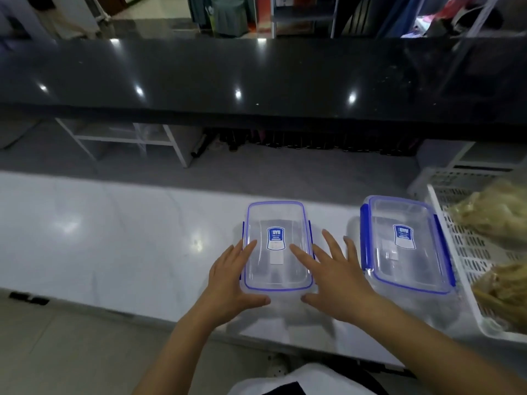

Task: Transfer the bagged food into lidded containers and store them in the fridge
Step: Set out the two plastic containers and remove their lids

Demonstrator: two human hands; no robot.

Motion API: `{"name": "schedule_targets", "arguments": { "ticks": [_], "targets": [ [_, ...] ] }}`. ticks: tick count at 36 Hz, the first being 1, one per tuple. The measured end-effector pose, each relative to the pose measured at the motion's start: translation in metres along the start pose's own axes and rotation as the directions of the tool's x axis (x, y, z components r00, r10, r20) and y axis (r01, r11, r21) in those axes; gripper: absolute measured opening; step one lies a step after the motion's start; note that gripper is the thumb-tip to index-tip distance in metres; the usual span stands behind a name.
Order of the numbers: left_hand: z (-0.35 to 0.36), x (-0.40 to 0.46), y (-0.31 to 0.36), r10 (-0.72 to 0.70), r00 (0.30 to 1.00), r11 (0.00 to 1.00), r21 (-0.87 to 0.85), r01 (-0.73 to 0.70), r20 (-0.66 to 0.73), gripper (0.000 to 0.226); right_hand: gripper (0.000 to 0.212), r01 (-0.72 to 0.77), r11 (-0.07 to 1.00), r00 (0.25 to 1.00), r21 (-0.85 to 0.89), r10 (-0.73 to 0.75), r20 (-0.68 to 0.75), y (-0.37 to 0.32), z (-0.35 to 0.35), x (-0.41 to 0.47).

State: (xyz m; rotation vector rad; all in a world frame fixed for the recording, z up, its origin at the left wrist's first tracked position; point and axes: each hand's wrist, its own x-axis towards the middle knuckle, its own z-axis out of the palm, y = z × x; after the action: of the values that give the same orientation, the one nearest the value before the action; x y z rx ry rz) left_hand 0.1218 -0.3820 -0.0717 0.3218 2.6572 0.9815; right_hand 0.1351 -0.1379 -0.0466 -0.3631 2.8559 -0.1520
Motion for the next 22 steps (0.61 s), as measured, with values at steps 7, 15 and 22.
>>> {"name": "schedule_targets", "arguments": {
  "ticks": [7, 15, 22],
  "targets": [
    [-0.008, -0.002, 0.025, -0.014, 0.999, 0.998, -0.059, 0.011, -0.049, 0.110, 0.099, 0.027, 0.996, 1.000, 0.084, -0.026, -0.007, 0.018, -0.011, 0.003],
    [-0.035, -0.019, 0.050, -0.077, 0.978, 0.996, -0.056, 0.067, -0.196, 0.111, 0.095, 0.184, 0.976, 0.980, 0.120, -0.172, -0.102, 0.022, -0.039, 0.015],
    [-0.071, -0.044, 0.029, -0.199, 0.934, 0.980, -0.043, 0.195, -0.298, 0.112, 0.088, 0.339, 0.932, 0.938, 0.131, -0.324, -0.127, -0.030, -0.053, 0.049]
  ]
}}
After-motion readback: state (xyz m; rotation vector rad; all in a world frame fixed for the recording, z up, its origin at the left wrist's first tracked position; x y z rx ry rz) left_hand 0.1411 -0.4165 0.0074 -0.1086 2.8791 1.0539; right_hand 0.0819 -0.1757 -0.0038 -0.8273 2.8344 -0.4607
